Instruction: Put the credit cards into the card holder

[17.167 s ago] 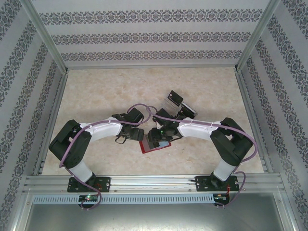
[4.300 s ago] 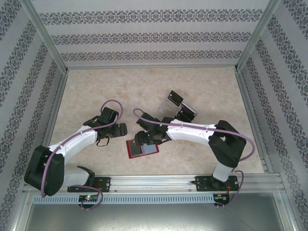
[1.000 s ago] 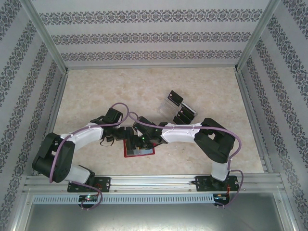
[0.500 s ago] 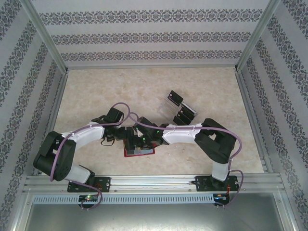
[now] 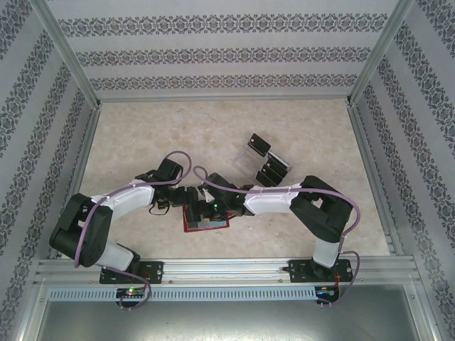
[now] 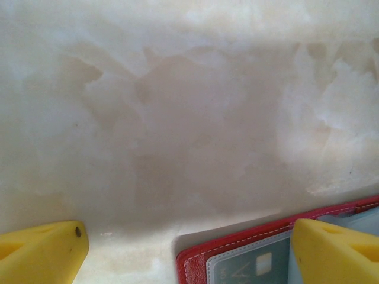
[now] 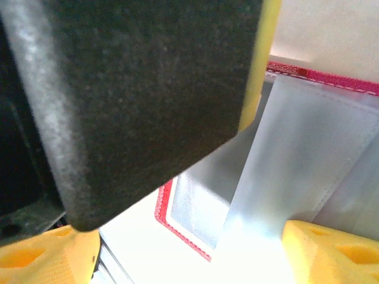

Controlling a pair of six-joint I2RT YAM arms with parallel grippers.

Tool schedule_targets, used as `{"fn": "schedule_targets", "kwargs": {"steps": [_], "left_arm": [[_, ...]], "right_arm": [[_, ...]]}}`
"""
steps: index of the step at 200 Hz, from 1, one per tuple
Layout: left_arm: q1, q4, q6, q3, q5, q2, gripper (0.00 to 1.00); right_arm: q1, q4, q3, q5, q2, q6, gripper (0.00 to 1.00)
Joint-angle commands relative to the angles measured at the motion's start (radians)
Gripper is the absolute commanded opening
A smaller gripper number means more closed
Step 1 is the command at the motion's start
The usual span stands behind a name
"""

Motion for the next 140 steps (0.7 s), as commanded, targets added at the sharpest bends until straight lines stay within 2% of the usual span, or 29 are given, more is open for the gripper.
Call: {"fn": "schedule_targets", "kwargs": {"steps": [1, 31, 56, 120, 140], "left_arm": [[-0.027, 0.162, -0.014, -0.043, 0.198, 0.103, 0.91], [-0.036, 0.164, -0.004, -0.034, 0.225, 0.158, 0.91], [-0.046, 0.143, 0.012, -0.022, 0.197, 0.18, 0.92], [-0.05, 0.105, 0.004, -0.028, 0.084, 0.161, 0.92], [-0.049, 0.087, -0.033, -0.035, -0.001, 0.099, 0.95]], "right_arm": [[-0.009, 0.022, -0.028, -0.007, -0.006, -0.001, 0.81], [-0.016, 0.049, -0.044, -0.013, -0.008, -0.011, 0.81], [-0.023, 0.069, -0.06, -0.018, -0.01, -0.007, 0.81], [-0.034, 0.078, -0.075, -0.013, -0.033, 0.007, 0.81], [-0.035, 0.067, -0.07, -0.014, -0.035, 0.008, 0.8]]}}
